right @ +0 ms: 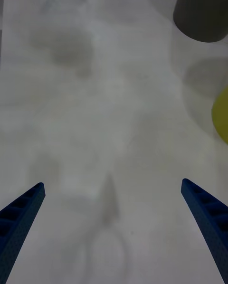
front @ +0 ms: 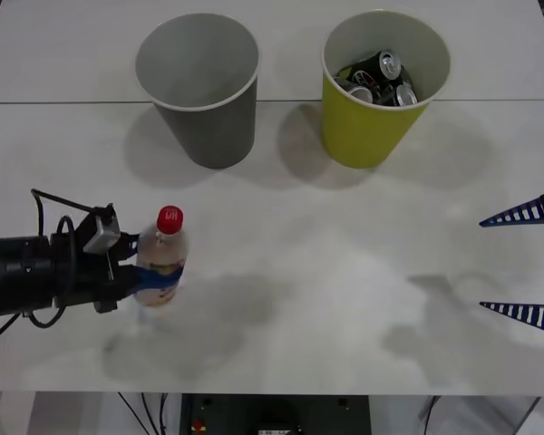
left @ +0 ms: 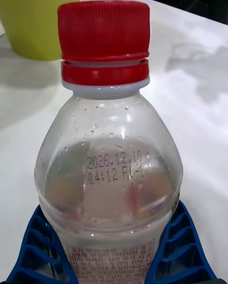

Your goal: Put the can into the green bin and the plastic bottle into the gray bin

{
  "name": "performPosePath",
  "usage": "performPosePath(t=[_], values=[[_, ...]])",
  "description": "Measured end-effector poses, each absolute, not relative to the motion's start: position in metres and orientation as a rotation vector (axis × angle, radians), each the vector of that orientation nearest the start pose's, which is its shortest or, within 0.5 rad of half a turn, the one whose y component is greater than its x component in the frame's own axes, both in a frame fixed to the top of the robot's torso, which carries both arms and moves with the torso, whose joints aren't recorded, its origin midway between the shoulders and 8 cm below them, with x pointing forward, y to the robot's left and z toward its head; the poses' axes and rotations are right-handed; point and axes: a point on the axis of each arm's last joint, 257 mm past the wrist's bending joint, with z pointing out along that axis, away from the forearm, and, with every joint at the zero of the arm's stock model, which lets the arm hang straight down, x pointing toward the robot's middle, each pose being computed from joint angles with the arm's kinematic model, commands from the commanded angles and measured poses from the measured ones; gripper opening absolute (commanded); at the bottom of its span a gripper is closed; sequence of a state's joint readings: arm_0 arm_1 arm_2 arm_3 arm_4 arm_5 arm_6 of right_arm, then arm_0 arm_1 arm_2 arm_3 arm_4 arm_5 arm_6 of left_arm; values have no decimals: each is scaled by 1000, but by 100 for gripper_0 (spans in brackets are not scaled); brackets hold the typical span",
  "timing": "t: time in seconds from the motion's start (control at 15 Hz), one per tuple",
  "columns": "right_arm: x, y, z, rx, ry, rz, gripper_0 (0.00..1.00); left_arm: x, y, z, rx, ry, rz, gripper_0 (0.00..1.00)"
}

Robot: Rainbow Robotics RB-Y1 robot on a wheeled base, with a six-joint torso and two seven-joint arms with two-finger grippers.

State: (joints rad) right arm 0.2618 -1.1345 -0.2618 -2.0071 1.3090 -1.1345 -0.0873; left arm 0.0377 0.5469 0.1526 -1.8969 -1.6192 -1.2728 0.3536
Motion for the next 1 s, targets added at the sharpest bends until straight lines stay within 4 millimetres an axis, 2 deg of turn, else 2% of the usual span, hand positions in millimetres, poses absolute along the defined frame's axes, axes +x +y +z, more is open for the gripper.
performPosePath(t=[0.27, 0.6, 0.8, 1.0], values=[[341, -286, -167, -1634, 1596, 209, 100, 382, 213, -192, 1195, 1860, -464, 0], [341, -286, -167, -1634, 1596, 209, 100, 393, 261, -149, 1159, 2043, -360, 0], [341, -286, -167, -1634, 1596, 209, 100, 394, 275, -119, 1143, 2114, -326, 0], [341, -286, -167, -1634, 1596, 209, 100, 404, 279, -89, 1097, 2165, -312, 0]])
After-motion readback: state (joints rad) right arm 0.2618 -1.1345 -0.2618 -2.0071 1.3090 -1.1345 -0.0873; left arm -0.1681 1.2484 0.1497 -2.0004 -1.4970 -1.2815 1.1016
